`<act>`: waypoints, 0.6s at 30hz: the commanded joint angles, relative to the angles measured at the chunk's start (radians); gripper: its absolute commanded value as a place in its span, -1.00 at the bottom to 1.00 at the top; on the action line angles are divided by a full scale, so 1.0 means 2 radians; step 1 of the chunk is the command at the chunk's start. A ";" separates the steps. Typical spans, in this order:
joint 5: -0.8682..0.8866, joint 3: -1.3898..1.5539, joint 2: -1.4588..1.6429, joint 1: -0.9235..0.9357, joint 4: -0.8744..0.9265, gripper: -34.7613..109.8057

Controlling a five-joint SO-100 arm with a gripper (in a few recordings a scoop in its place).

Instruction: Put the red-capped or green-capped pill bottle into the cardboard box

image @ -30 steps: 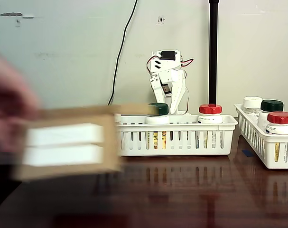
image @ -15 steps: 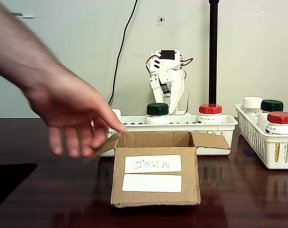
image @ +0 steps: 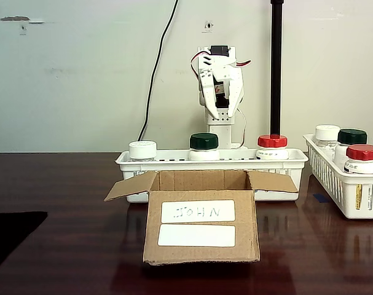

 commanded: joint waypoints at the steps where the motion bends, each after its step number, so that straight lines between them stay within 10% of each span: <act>1: -0.004 -0.033 0.016 -0.004 -0.040 0.07; 18: -0.083 -0.068 -0.208 0.008 -0.318 0.27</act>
